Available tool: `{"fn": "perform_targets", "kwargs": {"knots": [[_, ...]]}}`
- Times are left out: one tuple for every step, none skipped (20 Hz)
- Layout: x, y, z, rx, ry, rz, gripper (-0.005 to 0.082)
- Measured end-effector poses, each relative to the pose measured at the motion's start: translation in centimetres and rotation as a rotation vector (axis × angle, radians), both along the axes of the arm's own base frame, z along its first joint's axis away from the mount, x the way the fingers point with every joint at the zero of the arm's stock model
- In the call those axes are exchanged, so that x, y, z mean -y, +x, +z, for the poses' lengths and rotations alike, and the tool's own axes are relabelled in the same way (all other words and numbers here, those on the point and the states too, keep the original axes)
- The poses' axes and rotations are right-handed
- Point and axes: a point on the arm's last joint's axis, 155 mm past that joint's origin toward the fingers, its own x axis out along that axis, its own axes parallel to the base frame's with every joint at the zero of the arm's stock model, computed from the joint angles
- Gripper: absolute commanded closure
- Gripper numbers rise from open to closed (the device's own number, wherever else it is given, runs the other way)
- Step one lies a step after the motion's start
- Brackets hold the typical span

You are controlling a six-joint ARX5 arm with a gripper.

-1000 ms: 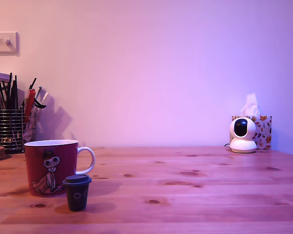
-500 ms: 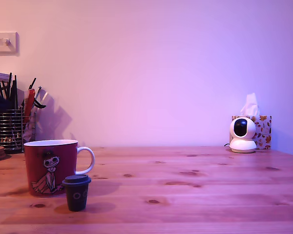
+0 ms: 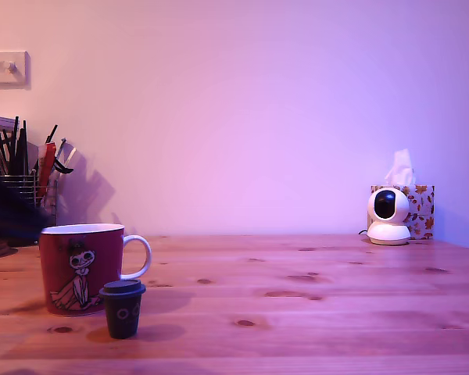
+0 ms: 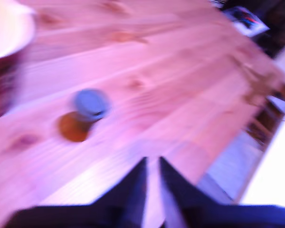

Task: Pick up the coffee capsules on the table and drop them inside the coffee cup

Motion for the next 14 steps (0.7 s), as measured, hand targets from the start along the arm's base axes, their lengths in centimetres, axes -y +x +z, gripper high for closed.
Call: {"fn": "perform_targets", "kwargs": {"knots": [[0.3,-0.3,-0.3,-0.011,0.006,-0.015,0.0235],[0.5,-0.6,-0.7,-0.030,0.012,-0.026,0.0235],[0.6,-0.8,-1.1,-0.054,0.018,-0.030,0.0235],[0.7,-0.8,-1.3,-0.090,0.007,-0.014,0.0235],[0.8,-0.6,-1.3,-0.090,0.003,-0.010,0.0235],[0.9,-0.3,-1.2,-0.097,-0.008,0.004,0.0235],[0.7,0.1,-1.1,-0.084,-0.004,0.021,0.0235],[0.4,0.7,-1.2,-0.069,0.011,0.053,0.0235],[0.0,1.4,-1.4,-0.054,0.028,0.089,0.0235],[-0.4,1.9,-1.5,-0.042,0.042,0.118,0.0235],[-0.7,2.3,-1.6,-0.032,0.057,0.144,0.0235],[-0.9,2.5,-1.7,-0.026,0.066,0.155,0.0235],[-1.0,2.6,-1.8,-0.014,0.079,0.162,0.0235],[-1.0,2.7,-1.8,0.006,0.097,0.160,0.0235]]}}
